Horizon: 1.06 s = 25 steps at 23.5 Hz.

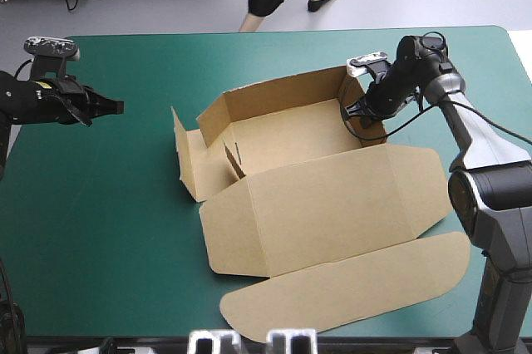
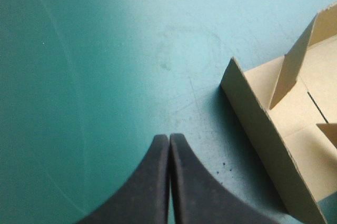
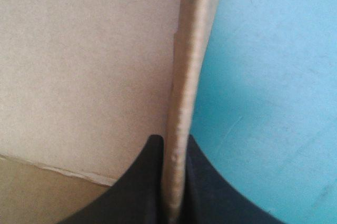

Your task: Fold the box

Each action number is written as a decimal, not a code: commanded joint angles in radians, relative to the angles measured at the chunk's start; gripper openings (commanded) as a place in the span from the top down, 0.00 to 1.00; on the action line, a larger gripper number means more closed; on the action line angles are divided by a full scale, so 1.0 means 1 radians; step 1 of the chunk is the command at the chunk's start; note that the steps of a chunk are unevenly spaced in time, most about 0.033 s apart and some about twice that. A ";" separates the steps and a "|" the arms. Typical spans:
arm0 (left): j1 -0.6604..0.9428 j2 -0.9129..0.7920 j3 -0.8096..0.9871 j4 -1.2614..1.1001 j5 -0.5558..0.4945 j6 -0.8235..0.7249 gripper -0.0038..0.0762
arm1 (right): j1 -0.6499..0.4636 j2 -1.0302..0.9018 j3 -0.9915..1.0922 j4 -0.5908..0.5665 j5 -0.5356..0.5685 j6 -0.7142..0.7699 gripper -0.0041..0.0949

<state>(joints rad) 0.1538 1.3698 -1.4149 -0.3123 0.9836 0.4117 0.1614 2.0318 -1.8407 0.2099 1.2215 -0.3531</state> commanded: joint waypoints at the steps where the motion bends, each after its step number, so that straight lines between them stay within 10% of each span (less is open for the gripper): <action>1: 0.003 -0.031 -0.032 -0.024 -0.038 -0.011 0.97 | -0.012 -0.055 -0.056 0.039 0.027 -0.031 0.98; 12: 0.003 0.135 -0.032 0.110 -0.075 -0.117 0.96 | -0.263 -0.225 -0.084 0.414 0.027 -0.178 0.98; 25: -0.003 0.355 -0.032 -0.934 0.206 0.535 0.93 | -0.267 -0.249 -0.084 0.469 0.027 -0.212 0.98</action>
<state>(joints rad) 0.1575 1.7582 -1.4170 -1.0550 1.0943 0.8612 -0.1004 1.8433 -1.8927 0.6096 1.2397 -0.5592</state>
